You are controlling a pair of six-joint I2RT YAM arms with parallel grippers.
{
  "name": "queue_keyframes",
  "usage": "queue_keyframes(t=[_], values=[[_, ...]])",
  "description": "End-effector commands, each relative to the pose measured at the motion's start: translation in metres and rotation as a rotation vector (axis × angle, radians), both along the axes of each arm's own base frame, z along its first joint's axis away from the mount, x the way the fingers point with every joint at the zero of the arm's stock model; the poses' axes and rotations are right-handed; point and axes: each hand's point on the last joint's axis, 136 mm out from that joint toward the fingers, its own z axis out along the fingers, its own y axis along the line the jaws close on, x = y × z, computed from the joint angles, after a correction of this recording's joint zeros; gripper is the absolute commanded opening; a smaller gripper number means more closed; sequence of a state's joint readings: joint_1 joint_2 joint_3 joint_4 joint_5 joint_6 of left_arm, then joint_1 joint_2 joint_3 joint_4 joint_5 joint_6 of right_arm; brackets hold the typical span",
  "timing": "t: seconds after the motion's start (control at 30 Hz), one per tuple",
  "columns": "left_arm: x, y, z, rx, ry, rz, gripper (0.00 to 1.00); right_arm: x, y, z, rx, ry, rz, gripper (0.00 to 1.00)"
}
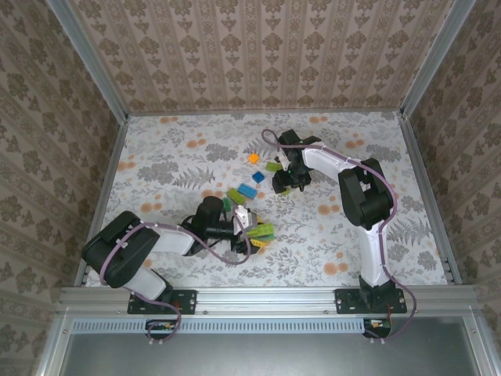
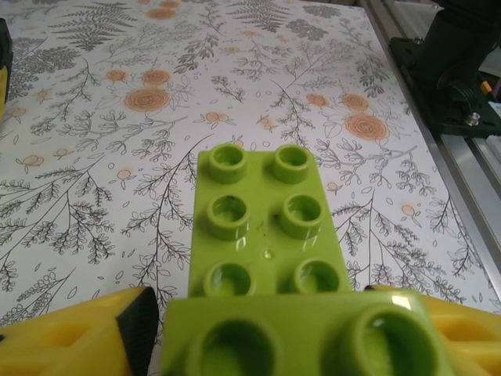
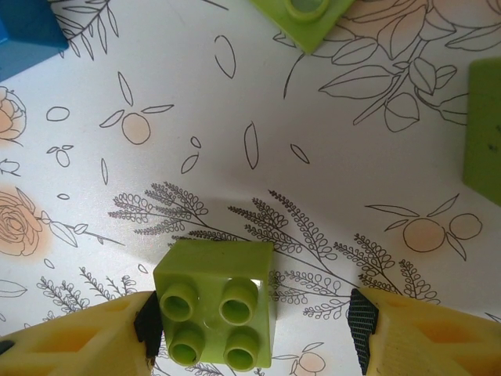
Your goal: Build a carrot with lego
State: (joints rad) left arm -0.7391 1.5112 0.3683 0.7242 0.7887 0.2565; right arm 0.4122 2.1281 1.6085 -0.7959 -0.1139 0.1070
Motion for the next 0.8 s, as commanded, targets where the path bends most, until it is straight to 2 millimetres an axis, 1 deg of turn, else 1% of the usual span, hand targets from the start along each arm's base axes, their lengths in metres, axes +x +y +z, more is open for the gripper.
queue_keyframes(t=[0.0,0.1,0.2,0.3,0.57,0.77], values=[[-0.004,0.000,0.011,-0.023,-0.017,-0.022,0.75,-0.005,0.002,-0.005,0.003,0.041,0.015,0.67],[-0.004,0.000,0.015,-0.034,-0.020,-0.022,0.77,-0.006,0.002,-0.006,-0.001,0.046,0.017,0.67],[-0.005,0.001,0.020,-0.046,-0.031,-0.023,0.75,-0.006,0.001,-0.008,-0.004,0.048,0.018,0.67],[-0.004,0.000,0.019,-0.041,-0.031,-0.022,0.72,-0.007,0.000,-0.009,-0.006,0.050,0.017,0.66],[-0.003,-0.004,0.009,-0.025,-0.004,-0.037,0.60,-0.006,0.005,-0.003,0.005,0.039,0.023,0.66],[-0.002,-0.003,0.012,-0.028,-0.019,-0.028,0.52,-0.008,0.006,-0.005,0.007,0.046,0.028,0.64]])
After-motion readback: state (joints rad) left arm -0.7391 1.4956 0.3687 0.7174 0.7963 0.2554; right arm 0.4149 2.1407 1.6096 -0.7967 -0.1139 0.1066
